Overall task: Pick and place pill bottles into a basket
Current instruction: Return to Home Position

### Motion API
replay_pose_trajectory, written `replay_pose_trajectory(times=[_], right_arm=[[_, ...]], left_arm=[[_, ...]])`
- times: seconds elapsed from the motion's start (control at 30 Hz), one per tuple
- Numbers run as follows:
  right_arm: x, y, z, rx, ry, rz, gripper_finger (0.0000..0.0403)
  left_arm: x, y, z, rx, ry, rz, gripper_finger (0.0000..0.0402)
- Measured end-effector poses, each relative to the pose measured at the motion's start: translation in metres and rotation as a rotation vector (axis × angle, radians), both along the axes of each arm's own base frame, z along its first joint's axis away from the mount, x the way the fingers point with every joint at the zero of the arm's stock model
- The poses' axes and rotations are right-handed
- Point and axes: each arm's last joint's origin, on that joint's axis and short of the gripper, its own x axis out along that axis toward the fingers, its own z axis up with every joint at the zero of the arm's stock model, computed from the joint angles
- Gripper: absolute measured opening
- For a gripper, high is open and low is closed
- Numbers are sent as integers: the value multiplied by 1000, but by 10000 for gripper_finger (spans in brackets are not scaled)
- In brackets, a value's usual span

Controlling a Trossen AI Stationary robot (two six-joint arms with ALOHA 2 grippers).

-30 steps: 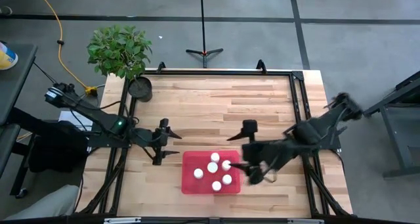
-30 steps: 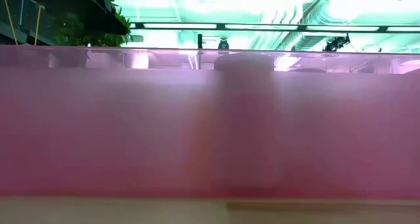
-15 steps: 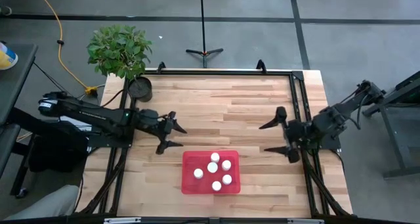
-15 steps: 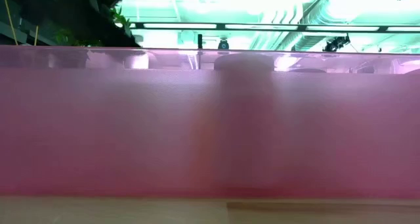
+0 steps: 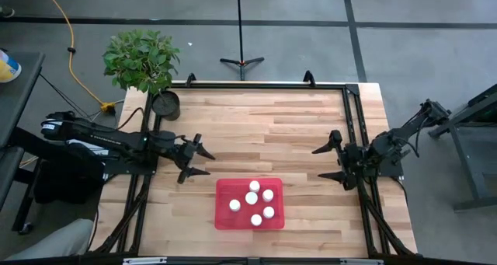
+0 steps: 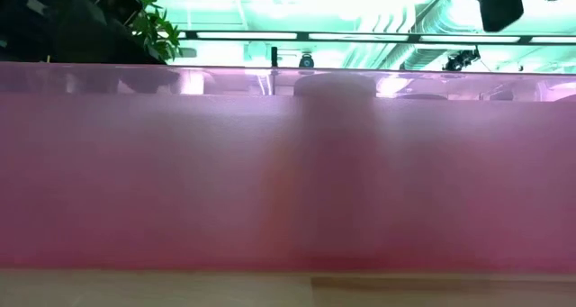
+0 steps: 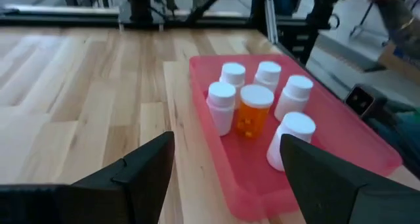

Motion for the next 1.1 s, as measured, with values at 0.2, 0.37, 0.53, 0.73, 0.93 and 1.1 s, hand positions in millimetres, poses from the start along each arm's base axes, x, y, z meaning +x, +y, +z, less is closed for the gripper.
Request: replay_pose_trajectory(times=[0.2, 0.37, 0.53, 0.73, 0.93, 1.1], right_arm=[[2, -1, -14, -12, -9, -61, 358], [3, 0, -35, -21, -85, -46, 358], [2, 0, -55, 2, -79, -39, 358], [0, 0, -66, -2, -111, -30, 358], [-4, 2, -71, -39, -190, -22, 358], [-6, 1, -68, -94, -220, -106, 358]], left_arm=[[-10, 0, -2, -25, -24, -15, 310], [-17, 0, -7, -35, -29, -43, 310], [-21, 0, -9, -41, -31, -46, 310], [-23, 0, -11, -42, -16, -50, 310], [-23, 0, -13, -41, -4, -51, 310], [-23, 0, -13, -41, -4, -52, 310]])
